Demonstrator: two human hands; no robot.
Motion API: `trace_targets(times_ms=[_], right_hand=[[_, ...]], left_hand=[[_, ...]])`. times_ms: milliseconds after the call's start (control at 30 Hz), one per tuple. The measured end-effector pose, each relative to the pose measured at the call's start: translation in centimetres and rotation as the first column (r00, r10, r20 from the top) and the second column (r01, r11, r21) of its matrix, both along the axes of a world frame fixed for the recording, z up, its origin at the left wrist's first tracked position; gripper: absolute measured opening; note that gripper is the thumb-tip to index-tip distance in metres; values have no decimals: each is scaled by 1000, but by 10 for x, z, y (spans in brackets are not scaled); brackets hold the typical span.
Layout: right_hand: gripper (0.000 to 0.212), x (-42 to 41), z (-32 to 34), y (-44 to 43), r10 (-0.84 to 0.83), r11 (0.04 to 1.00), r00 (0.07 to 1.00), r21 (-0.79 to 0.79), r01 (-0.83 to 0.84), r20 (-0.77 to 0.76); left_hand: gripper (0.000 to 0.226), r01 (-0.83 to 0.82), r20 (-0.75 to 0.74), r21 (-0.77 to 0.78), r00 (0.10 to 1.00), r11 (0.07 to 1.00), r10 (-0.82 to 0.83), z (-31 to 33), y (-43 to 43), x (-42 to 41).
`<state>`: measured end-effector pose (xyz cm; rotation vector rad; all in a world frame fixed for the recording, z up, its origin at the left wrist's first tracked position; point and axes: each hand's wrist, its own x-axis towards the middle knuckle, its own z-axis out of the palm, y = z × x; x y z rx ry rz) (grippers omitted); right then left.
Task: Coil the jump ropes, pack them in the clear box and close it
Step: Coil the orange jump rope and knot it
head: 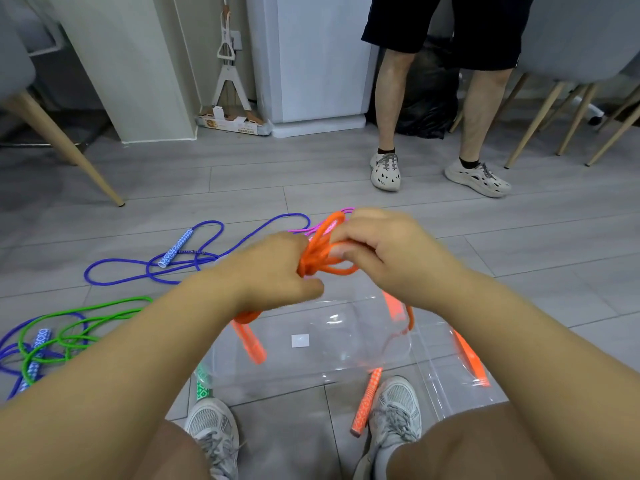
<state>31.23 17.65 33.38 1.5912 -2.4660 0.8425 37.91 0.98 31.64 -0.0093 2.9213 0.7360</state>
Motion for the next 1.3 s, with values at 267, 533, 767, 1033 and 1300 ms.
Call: trace_targets(times_ms=[267,533,767,1033,1300], right_hand=[[24,-24,12,-7,-158,981,977,-90,171,142],[20,-34,-9,11,-126,981,767,-35,189,629],[24,-7,-11,9,-208,961,843,266,80,497],[23,8,5,5,-146,926,928,378,6,342],[28,-9,8,1,-51,997,997,67,47,57]], left_hand=[[31,136,-31,-70,990,988,-138,-2,12,3],[12,13,-198,535,974,845,111,4,4,6],[28,-222,-143,750,865,623,481,1,-1,-12],[13,-236,-302,222,906,946,297,-8,-1,-14],[30,43,-89,-24,995,999,-45,-8,-3,-3]])
